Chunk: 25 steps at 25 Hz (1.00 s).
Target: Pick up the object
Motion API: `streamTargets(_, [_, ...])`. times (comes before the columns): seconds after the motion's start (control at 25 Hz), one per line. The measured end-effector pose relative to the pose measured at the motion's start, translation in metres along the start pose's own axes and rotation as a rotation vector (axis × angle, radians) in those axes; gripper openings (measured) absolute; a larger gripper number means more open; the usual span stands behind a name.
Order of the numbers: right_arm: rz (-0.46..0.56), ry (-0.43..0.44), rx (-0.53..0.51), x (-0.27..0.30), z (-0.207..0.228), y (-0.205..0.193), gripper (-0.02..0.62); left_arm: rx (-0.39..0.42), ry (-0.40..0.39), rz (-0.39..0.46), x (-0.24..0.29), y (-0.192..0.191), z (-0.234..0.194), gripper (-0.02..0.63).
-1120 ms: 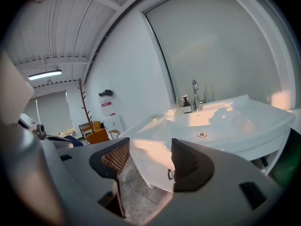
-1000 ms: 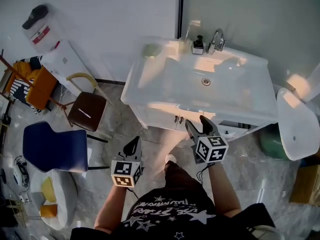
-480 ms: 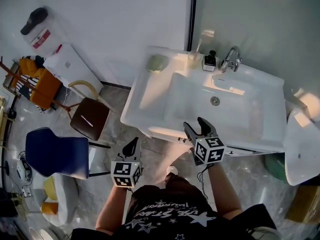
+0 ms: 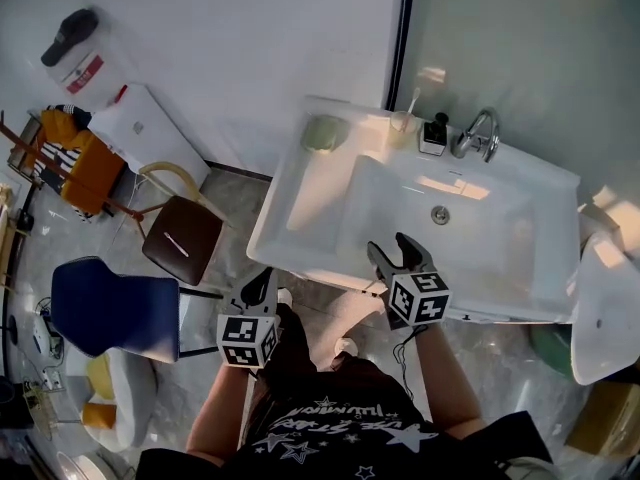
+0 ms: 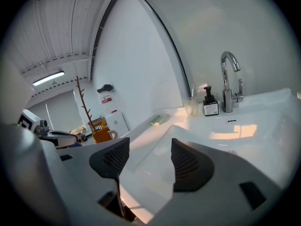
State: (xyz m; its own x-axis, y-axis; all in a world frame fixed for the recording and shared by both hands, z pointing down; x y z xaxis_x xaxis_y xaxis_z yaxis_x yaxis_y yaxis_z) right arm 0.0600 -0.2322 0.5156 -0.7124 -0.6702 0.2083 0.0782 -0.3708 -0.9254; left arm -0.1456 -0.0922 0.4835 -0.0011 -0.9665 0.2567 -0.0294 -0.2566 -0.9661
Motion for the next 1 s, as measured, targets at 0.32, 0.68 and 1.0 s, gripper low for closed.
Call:
streamTargets(0.32, [0.033,-0.095,0.016,0.052,0.004,0.025,0.276,0.0,-0.1,0.02,0.067,0.021,-0.047,0.015])
streamTargets(0.68, [0.046,-0.245,0.041,0.157,0.001,0.039,0.275,0.005,-0.258,-0.011,0.16,0.036,-0.112,0.015])
streamTargets(1.0, [-0.003,-0.351,0.063,0.24,0.011,0.033,0.275,0.003,-0.335,-0.029,0.227,0.042,-0.151,0.015])
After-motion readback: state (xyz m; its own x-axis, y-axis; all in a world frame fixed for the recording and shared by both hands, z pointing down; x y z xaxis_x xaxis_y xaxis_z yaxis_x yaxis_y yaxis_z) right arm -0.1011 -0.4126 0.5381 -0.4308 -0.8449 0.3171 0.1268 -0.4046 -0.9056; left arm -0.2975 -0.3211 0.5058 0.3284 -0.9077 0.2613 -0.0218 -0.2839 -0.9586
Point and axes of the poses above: the fingertips, and each gripper's own axes: x forward along the fingers, z to its right, y out of its top, the point moved 1 cm from there along -x, backward along the fingers, and after that the axes turned 11 degrees about z, right-handed, at the moved point
